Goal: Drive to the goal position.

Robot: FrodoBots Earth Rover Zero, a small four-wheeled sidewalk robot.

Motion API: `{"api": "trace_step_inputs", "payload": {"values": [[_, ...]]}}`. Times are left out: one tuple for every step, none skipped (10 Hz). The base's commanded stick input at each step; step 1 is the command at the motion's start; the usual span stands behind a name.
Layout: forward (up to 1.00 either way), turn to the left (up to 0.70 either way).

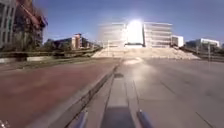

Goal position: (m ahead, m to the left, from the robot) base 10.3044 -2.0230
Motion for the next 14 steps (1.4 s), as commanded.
{"api": "trace_step_inputs", "payload": {"values": [[0.70,-0.09],[0.70,-0.12],[0.70,-0.12],[0.70,-0.13],[0.70,-0.12],[0.70,-0.13],[0.70,-0.13],[0.70,-0.13],[0.70,-0.12],[0.70,-0.13],[0.70,-0.12],[0.70,-0.13],[0.70,-0.12],[0.70,-0.13]]}}
